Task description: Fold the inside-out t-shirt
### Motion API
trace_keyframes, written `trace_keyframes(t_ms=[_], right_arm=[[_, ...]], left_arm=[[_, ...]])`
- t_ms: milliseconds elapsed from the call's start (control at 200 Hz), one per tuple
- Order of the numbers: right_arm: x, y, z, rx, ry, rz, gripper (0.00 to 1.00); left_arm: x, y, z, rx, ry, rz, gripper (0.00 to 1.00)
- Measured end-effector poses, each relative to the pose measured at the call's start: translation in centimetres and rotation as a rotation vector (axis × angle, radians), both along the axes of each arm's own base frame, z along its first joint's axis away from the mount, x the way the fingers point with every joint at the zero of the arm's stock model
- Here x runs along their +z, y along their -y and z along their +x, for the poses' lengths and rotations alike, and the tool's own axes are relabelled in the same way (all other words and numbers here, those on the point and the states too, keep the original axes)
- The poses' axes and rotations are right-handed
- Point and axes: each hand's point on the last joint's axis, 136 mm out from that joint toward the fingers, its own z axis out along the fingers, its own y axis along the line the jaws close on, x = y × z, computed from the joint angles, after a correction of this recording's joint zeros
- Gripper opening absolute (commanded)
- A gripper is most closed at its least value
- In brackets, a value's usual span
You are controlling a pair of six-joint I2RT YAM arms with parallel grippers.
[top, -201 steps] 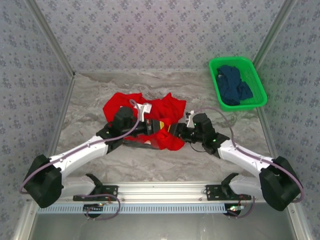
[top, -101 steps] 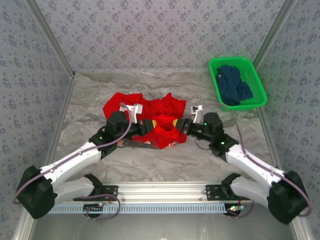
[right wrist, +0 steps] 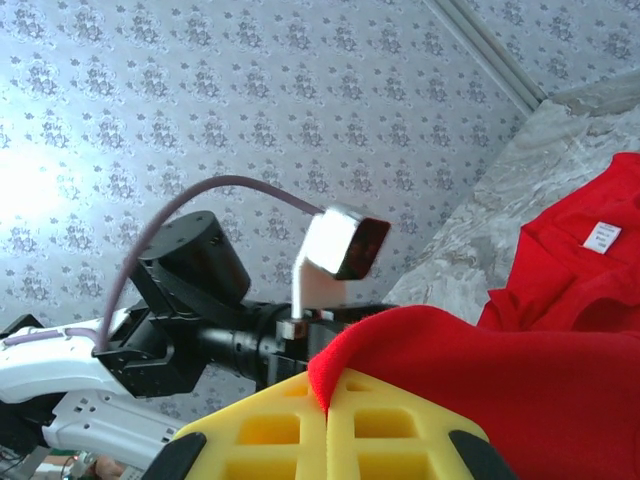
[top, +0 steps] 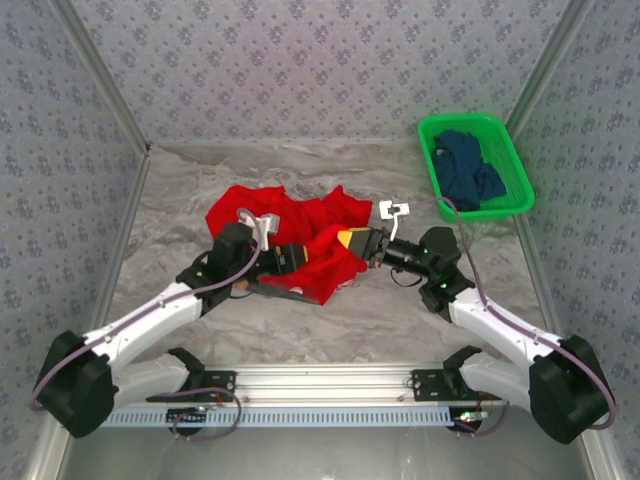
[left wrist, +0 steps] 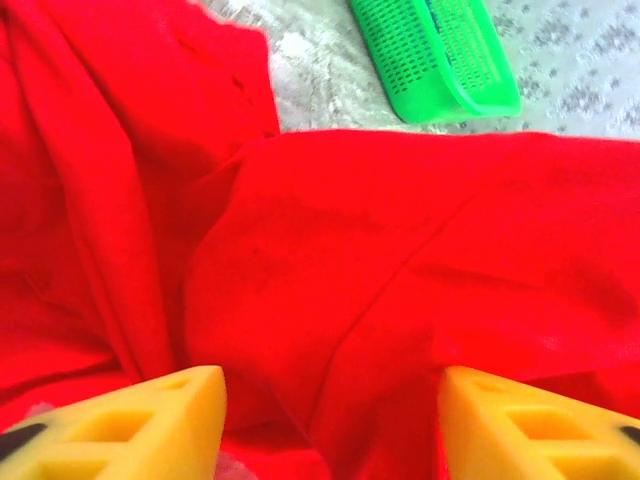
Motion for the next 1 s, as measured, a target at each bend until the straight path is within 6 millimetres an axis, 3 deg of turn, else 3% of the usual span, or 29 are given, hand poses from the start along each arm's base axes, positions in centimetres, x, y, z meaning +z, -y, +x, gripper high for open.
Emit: trace_keyframes(t_ms=[85, 260, 415, 490, 610, 740, 869, 999], right_arm=[[-0.4, -0.1, -0.2, 0.014, -0.010, -0.014, 0.00], [-1.0, -0.4, -0.6, 0.048, -0.036, -0.057, 0.00], [-0.7, -0.1, -1.0, 0.064, -0.024, -0.090, 0.00], [-0.6, 0.1, -1.2, 0.073, -0.018, -0.099, 0.00], [-1.1, 0.2, -1.4, 0.088, -0.026, -0.121, 0.00], [-2.4, 1.1, -1.0, 0.065, -0.050, -0.184, 0.00], [-2.8, 3.2, 1.3, -0.110, -0.053, -0.342, 0.09], [-3.1, 5.3, 3.0, -0.265, -0.044, -0.484, 0.21]], left_arm=[[1.7, 0.1, -0.8, -0.033, 0.095, 0.030, 0.76], [4.8, 2.7, -2.2, -0.177, 0.301, 0.139, 0.82], [3.6, 4.0, -1.8, -0.250, 0.370, 0.254, 0.79], [2.0, 4.3, -1.5, -0.273, 0.366, 0.306, 0.69], [0.1, 5.1, -0.7, -0.300, 0.340, 0.356, 0.35], [0.8, 7.1, -0.6, -0.354, 0.319, 0.289, 0.00], [3.9, 8.4, -1.8, -0.418, 0.280, 0.070, 0.00], [6.8, 7.8, -2.5, -0.429, 0.204, -0.136, 0.00]])
